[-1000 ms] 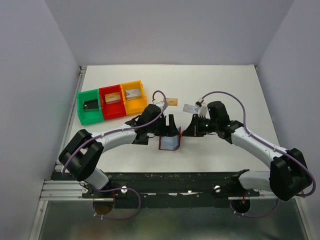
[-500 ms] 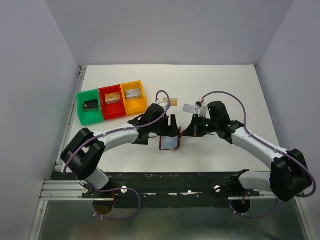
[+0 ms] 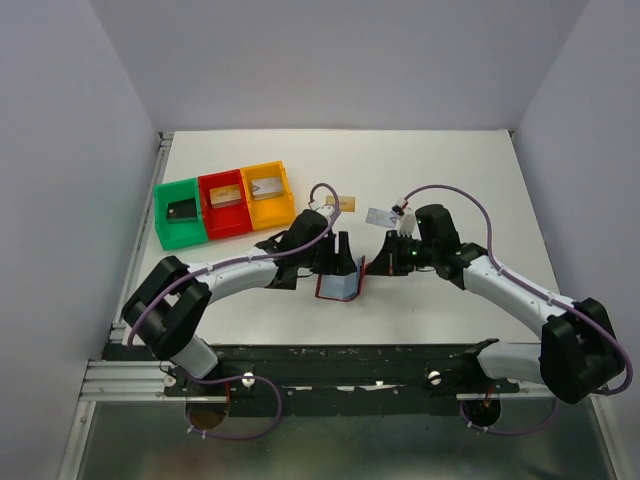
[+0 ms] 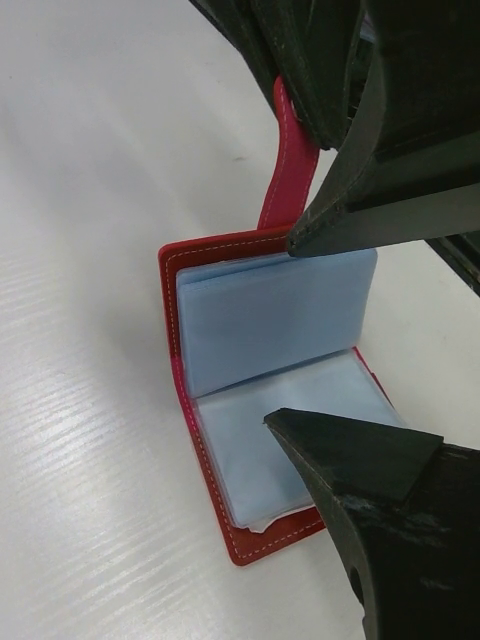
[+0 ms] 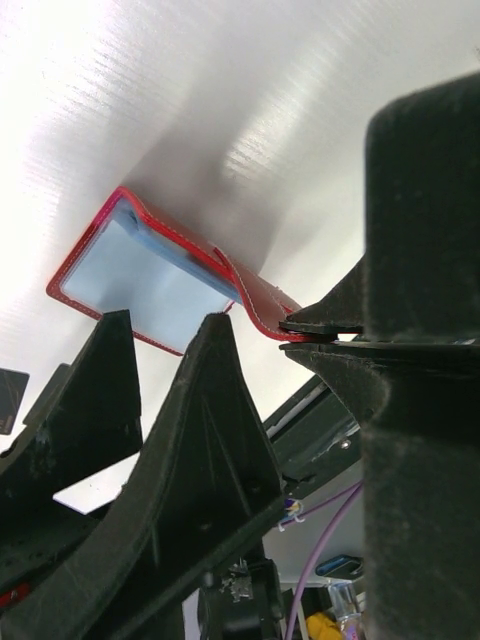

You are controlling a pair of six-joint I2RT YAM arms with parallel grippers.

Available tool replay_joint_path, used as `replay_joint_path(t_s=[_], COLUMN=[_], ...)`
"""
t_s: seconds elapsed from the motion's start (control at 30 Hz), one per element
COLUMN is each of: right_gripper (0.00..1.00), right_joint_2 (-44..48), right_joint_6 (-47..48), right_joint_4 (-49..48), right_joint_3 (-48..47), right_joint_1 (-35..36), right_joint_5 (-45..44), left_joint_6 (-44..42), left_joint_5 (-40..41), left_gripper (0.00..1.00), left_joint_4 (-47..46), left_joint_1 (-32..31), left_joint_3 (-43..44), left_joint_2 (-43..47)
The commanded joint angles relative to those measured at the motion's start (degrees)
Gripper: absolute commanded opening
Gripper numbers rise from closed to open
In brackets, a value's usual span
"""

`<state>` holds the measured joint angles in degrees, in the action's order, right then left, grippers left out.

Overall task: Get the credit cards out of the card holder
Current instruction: Remove the credit card from the card holder.

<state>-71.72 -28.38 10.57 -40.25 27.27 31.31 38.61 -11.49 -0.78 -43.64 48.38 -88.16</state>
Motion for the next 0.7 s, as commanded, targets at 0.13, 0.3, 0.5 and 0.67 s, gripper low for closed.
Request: replay_joint_path(t_s=[0.13,0.3,0.5,0.67], right_gripper=[0.00,0.00,0.00,0.00], right_joint_2=[0.6,0.6,1.0,0.8], right_joint_6=[1.0,1.1,1.1,1.1], right_joint_4=[0.4,0.5,0.9,0.9], right_joint_3=[0.7,0.4,0.2,0.0], right_joint_1=[0.0,0.0,0.0,0.0], right_joint_5=[0.1,0.0,0.1,0.1], left_joint_6=[-0.9,-1.3,-1.3,-1.4], left_joint_5=[-2.7,-2.8,-2.7,-2.5], left_gripper=[0.73,0.74,0.79,0.79], left_joint_4=[0.5,0.7,0.3,0.6], left_joint_1=[-0.7,-1.0,-1.1,-1.1], left_joint_3=[3.4,4.4,3.4,3.3], left_joint_2=[-4.3,-5.3,-3.6,-3.9])
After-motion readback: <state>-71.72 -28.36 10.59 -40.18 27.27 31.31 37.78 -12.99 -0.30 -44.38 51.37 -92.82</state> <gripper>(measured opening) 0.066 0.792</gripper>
